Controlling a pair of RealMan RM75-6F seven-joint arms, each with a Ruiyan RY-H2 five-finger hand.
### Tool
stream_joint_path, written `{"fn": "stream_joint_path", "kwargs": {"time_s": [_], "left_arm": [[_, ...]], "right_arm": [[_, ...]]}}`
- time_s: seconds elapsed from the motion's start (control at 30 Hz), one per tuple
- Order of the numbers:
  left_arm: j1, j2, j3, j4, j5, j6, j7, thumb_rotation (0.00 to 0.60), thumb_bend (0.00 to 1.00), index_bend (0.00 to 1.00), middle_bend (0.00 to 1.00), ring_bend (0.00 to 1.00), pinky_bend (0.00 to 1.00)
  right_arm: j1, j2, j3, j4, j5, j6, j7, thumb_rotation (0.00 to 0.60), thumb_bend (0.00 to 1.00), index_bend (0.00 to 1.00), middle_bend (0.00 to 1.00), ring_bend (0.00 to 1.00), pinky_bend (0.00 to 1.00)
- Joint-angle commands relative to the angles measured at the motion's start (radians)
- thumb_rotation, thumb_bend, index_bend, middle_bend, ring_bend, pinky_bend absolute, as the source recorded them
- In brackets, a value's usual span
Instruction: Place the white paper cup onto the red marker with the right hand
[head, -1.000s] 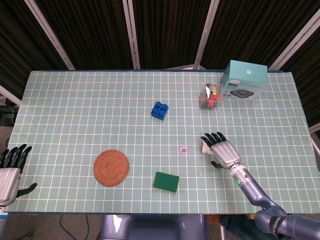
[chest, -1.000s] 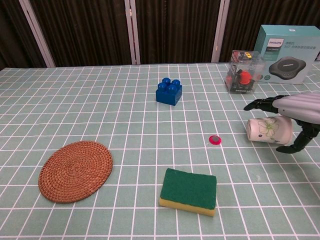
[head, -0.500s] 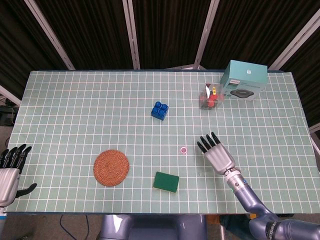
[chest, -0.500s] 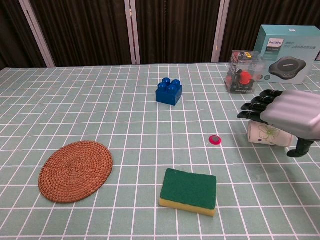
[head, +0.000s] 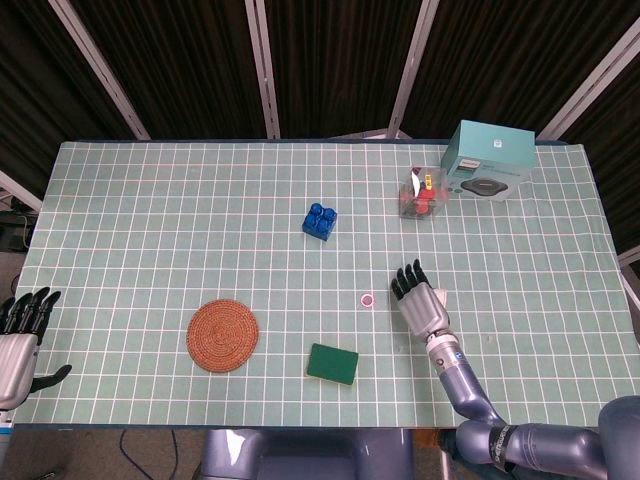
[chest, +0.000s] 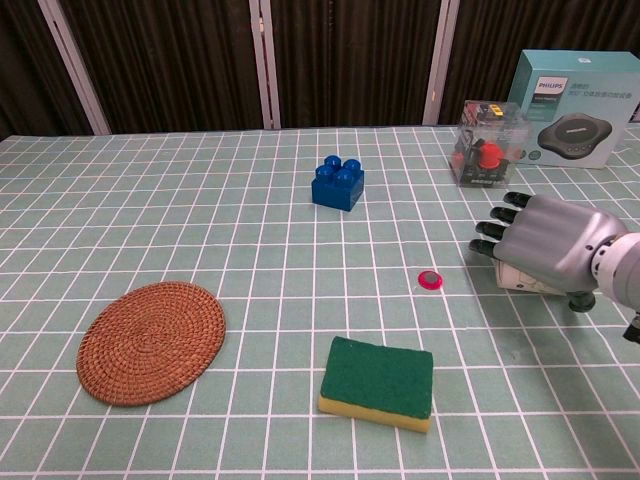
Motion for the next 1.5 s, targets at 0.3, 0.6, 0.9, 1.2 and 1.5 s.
{"fn": "stream_joint_path", "kwargs": {"time_s": [0.3, 0.6, 0.9, 1.2, 1.5], "left_arm": [[-0.002, -0.012, -0.006, 0.005, -0.013, 0.004, 0.018, 0.6, 0.0, 0.0, 0.0, 0.0, 0.0], [-0.002, -0.012, -0.007, 0.006, -0.016, 0.006, 0.016, 0.6, 0.0, 0.0, 0.0, 0.0, 0.0], [-0.002, -0.01, -0.006, 0.004, -0.012, 0.009, 0.012, 0.6, 0.0, 0.0, 0.0, 0.0, 0.0], [-0.002, -0.008, -0.005, 0.003, -0.013, 0.007, 0.01, 0.6, 0.0, 0.0, 0.0, 0.0, 0.0], [-0.004, -0.001, -0.003, -0.002, -0.012, 0.003, -0.002, 0.6, 0.0, 0.0, 0.0, 0.0, 0.0]], "right_arm": [[0.05, -0.066, -0.046, 0.086, 0.023, 0.033, -0.054, 0.6, 0.09, 0.0, 0.02, 0.0, 0.12], [0.064, -0.101, -0.069, 0.117, -0.034, 0.076, -0.043, 0.6, 0.12, 0.04, 0.19, 0.05, 0.31], [0.058, -0.12, -0.106, 0.186, -0.137, 0.091, -0.001, 0.6, 0.17, 0.15, 0.33, 0.19, 0.5], [0.045, -0.09, -0.086, 0.192, -0.273, 0.101, 0.191, 0.6, 0.18, 0.18, 0.37, 0.23, 0.55], [0.007, -0.026, -0.008, 0.155, -0.398, 0.142, 0.567, 0.6, 0.19, 0.22, 0.41, 0.28, 0.6]]}}
